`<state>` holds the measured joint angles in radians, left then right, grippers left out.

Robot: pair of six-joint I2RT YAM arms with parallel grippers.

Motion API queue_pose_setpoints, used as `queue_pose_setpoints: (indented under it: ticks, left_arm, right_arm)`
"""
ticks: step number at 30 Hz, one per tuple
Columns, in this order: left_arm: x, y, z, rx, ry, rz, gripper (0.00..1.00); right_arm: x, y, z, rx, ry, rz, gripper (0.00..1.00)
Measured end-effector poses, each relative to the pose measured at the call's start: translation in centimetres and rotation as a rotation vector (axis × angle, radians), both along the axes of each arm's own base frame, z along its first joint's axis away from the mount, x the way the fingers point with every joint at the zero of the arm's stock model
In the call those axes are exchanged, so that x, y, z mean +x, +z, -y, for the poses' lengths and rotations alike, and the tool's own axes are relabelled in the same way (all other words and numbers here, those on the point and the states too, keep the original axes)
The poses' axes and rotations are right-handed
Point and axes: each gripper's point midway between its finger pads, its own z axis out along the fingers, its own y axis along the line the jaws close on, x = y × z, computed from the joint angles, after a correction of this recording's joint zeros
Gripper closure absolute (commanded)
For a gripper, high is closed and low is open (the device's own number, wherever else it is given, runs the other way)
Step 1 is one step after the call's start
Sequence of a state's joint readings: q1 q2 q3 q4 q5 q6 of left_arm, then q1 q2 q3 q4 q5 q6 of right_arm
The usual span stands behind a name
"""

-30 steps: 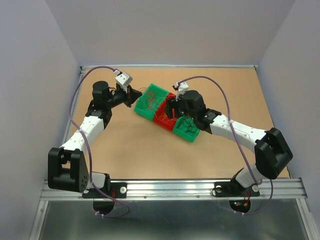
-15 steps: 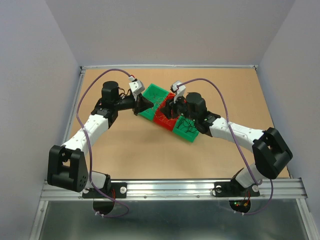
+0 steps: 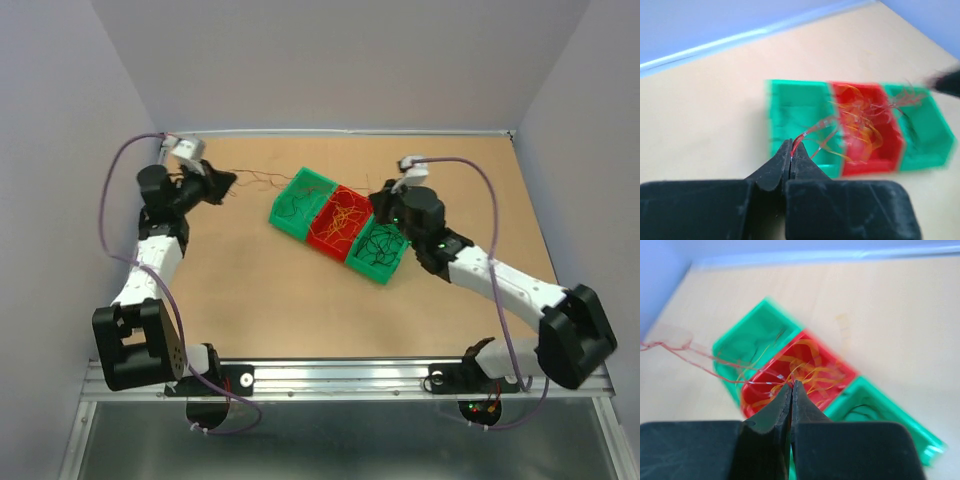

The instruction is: Untangle the cables

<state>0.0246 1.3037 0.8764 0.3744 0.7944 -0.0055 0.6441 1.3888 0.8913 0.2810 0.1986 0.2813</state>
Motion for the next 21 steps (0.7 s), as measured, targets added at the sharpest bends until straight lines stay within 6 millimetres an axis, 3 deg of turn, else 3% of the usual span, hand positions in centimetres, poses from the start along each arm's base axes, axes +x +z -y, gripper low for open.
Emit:
queue_pose_setpoints:
  ticks: [2,3,5,8,9,13,15,21]
  left_arm:
    - [1.4,0.6,-5.7,-0.081,0.174,-0.011,1.00]
    - [1.2,0.7,-7.2,-0.133,0.196,-0.032,1.00]
    - [1.2,0.6,-8.5,-0.191,0.250,-0.042,1.00]
    - [1.5,1.3,-9.9,-0.232,0.305,-0.023,1.00]
    - [1.6,1.5,-10.1,-0.239,0.315,-0.015,1.00]
    - [1.7,2.4,-9.1,-0.244,0.286,0.018,1.00]
    - [1.6,2.3,-7.3,-0.224,0.242,0.025,1.00]
    - [1.0,0.9,-0.7,-0.111,0.112,0.021,1.00]
  right_arm:
    - [-0.1,1.9,4.4,0.059,-0.147,0.031,0.99]
    - [-0.7,3.2,6.2,0.133,-0.184,0.053,0.99]
    - [-2.1,5.9,10.5,0.193,-0.320,0.128,0.99]
    - [-4.4,7.4,18.3,0.252,-0.566,0.208,0.99]
    - [-5.2,8.0,19.6,0.275,-0.602,0.233,0.99]
    - [-7.2,9.6,20.0,0.326,-0.572,0.283,0.99]
    - [-7.2,9.6,19.4,0.323,-0.538,0.280,0.99]
    - [-5.4,5.4,16.9,0.230,-0.456,0.152,0.99]
